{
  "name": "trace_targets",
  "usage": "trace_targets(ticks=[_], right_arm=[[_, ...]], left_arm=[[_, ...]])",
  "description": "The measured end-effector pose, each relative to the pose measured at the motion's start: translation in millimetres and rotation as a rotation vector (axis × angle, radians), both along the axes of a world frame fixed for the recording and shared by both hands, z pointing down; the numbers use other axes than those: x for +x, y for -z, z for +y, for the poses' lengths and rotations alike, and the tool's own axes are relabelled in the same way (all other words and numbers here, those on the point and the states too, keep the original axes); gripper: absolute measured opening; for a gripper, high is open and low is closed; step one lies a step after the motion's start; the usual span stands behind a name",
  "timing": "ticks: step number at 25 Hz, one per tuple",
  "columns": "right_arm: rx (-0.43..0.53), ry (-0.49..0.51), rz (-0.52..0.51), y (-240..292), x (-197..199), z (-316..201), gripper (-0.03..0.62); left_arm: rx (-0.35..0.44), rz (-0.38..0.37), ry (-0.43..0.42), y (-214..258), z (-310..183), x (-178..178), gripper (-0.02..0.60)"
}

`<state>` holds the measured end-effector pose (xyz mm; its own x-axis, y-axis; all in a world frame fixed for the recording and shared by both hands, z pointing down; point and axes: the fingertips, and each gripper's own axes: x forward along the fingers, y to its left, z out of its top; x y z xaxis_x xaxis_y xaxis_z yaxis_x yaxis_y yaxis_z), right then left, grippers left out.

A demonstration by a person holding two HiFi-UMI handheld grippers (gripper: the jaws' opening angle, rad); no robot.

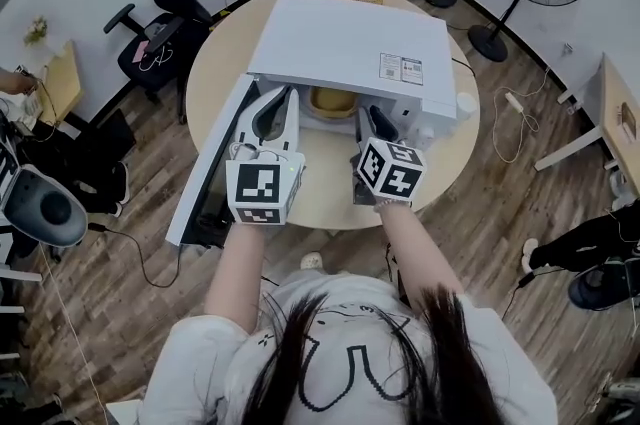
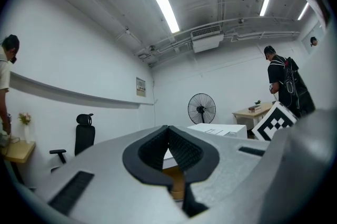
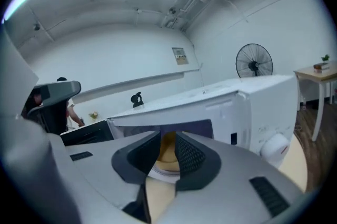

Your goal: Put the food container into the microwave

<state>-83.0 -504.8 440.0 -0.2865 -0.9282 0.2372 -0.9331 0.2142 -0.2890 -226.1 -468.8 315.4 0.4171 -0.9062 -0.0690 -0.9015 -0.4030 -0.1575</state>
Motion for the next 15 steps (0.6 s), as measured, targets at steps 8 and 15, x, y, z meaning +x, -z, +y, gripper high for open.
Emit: trace_targets(ticks=[8, 15], right_arm=[[0.161, 0.040, 0.204, 65, 8, 28, 0.040], [0.296, 0.062, 0.304, 113, 17, 48, 0.029]], left_arm=[[0.007, 0.031, 0.046, 7, 3, -13, 0.008], [0.033, 0.037, 0.052, 18, 2, -16, 0.009]])
